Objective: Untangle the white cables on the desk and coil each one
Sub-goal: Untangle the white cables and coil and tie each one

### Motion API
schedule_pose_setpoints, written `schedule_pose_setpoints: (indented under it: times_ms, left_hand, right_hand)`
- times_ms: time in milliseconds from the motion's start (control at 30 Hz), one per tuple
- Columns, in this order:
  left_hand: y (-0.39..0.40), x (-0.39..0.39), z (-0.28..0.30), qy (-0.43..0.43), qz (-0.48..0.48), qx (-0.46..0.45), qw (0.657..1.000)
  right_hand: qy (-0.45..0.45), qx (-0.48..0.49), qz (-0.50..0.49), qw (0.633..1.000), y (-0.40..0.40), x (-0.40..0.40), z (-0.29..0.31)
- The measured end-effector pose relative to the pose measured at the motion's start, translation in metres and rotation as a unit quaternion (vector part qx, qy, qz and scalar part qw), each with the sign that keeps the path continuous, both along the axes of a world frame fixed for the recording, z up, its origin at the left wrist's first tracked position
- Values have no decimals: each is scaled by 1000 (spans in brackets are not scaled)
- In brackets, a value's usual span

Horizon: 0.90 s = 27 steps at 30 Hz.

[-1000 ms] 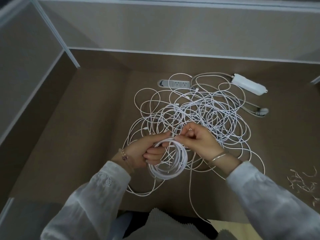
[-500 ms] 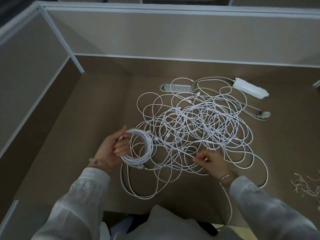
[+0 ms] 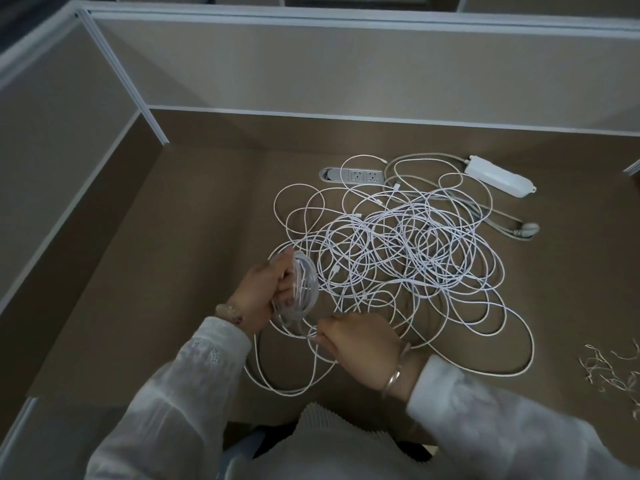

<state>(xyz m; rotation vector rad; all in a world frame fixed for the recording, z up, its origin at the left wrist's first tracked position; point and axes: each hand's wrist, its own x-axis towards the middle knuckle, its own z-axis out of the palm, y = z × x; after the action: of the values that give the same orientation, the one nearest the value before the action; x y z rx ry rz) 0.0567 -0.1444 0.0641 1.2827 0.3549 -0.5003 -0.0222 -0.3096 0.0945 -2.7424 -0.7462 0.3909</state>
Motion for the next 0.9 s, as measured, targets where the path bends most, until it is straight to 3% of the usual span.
schedule_pose_setpoints:
  times_ms: [67, 167, 267, 400, 500, 567, 733, 900]
  left_hand:
    - [-8, -8, -1, -31, -44, 71, 996]
    - [-17, -19, 1, -57, -147, 101, 982]
    - [-24, -27, 4, -9, -187, 140, 972]
    - [-22, -29, 9, 121, -274, 33, 954]
    - [-8, -21, 7, 179, -282, -81, 939]
    - [2, -20, 4, 202, -268, -130, 933]
    - [22, -16, 4, 205, -282, -231, 908]
    - [37, -12, 0, 182, -249, -327, 894]
  right_hand:
    - [-4, 12, 17, 1000, 4, 7, 13]
    - [-10, 33, 10, 999, 5, 22, 27]
    - [-15, 46, -20, 999, 3, 35, 29]
    - [59, 139, -98, 984, -11, 48, 22]
    - [170, 297, -158, 926, -34, 59, 11]
    - [201, 353, -178, 896, -50, 62, 3]
    - [182, 353, -187, 899, -76, 61, -18]
    - [101, 347, -283, 888, -90, 46, -51]
